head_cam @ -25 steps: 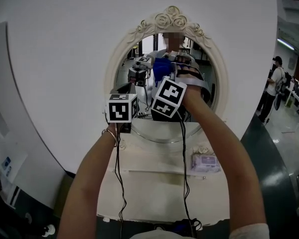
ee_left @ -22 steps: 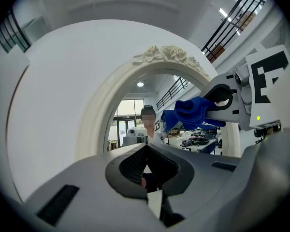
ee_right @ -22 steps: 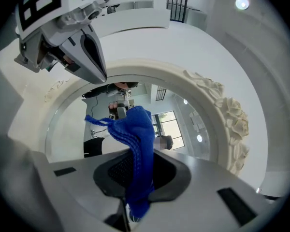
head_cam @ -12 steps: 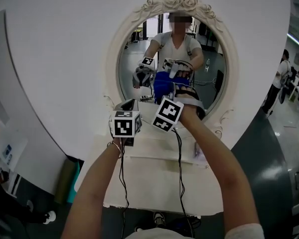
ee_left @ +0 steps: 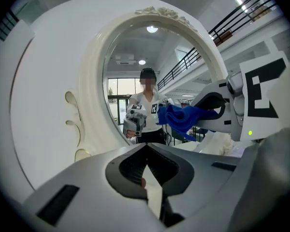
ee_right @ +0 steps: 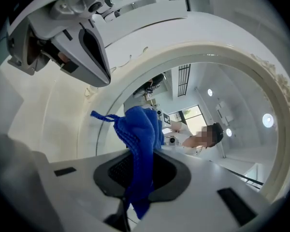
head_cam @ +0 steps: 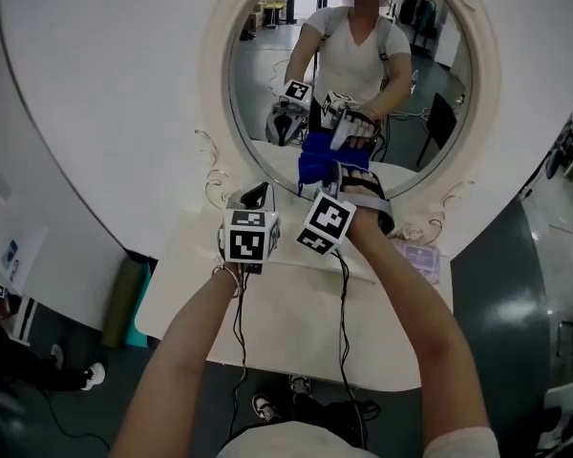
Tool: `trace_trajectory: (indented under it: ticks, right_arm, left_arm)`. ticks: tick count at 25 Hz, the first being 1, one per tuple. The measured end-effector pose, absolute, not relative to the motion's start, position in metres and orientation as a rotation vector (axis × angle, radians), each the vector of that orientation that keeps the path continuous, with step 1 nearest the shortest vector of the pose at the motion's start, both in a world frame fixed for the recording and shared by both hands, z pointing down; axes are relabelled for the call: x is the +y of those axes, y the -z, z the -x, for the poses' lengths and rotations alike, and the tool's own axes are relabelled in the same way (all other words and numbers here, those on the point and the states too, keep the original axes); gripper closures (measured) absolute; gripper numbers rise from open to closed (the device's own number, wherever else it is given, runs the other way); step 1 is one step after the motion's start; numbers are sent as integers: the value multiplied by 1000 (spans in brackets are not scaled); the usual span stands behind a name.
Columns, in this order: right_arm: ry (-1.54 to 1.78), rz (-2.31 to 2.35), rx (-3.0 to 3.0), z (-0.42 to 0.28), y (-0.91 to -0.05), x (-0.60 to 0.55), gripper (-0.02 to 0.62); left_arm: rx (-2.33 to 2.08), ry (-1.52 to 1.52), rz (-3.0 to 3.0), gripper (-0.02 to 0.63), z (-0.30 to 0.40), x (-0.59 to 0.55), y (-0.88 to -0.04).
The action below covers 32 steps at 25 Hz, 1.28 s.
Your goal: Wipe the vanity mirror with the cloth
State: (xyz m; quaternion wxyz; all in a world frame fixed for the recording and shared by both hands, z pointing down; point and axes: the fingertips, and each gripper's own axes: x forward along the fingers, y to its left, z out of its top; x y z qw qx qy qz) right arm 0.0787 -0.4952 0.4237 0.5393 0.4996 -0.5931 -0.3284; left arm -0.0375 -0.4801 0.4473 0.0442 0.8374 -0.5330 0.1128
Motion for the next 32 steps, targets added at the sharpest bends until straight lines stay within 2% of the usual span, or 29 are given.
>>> trace_trajectory:
  ticks: [9,17,25,32]
  right_arm:
    - [686,-1098,-1470,-77,-515,-494,529]
    - [584,-1062,-1501,-81,-554,-491,529]
    - [542,-1070,-1529,-84,-538,-483,529]
    - [583,-1159,-1516,-101,-469,-477,529]
  left_arm:
    - [-1594,-439,-2501,600,30,-475,-515]
    - [-1581,-460,-2480,601,34,-477,-531]
    - [-1575,-400,-2488,601,32,-475,-507]
    - [-1586,-278,-2590,601,17,-475,-441]
